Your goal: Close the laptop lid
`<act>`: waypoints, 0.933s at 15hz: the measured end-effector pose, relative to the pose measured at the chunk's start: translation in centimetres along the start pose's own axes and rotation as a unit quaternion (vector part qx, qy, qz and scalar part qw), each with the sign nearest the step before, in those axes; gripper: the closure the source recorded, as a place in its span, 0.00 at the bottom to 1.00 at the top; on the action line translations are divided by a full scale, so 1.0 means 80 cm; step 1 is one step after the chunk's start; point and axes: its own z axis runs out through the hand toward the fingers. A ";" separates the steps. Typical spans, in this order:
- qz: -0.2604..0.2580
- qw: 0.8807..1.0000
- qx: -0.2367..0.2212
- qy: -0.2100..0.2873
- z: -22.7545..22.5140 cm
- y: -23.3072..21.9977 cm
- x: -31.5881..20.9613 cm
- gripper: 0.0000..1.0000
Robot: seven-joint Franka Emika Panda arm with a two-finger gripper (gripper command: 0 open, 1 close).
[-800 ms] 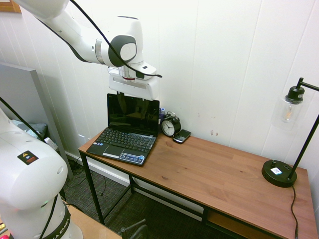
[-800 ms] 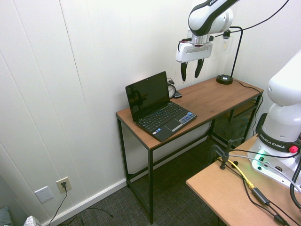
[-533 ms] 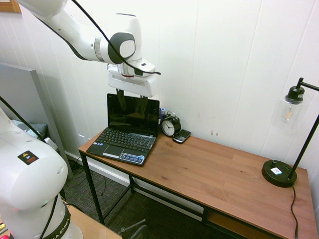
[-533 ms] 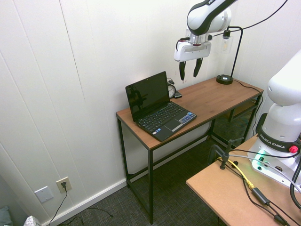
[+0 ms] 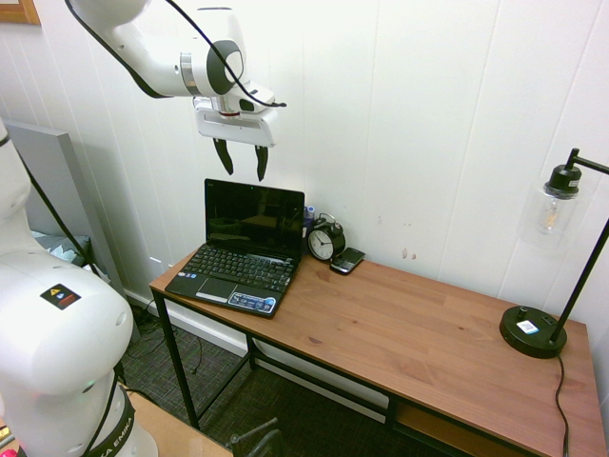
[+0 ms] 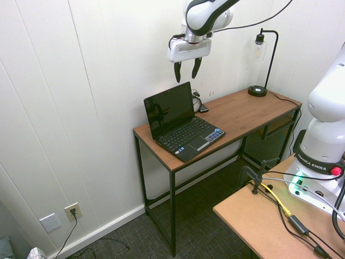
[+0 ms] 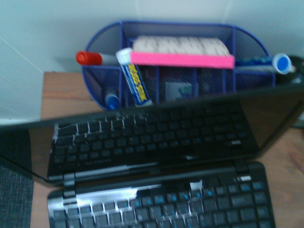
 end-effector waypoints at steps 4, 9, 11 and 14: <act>-0.005 1.000 0.013 0.013 0.047 -0.081 0.014 0.00; 0.008 1.000 0.003 0.019 0.112 -0.131 0.026 1.00; 0.015 1.000 -0.003 0.022 0.120 -0.135 0.032 1.00; 0.020 1.000 -0.008 0.022 0.121 -0.133 0.036 1.00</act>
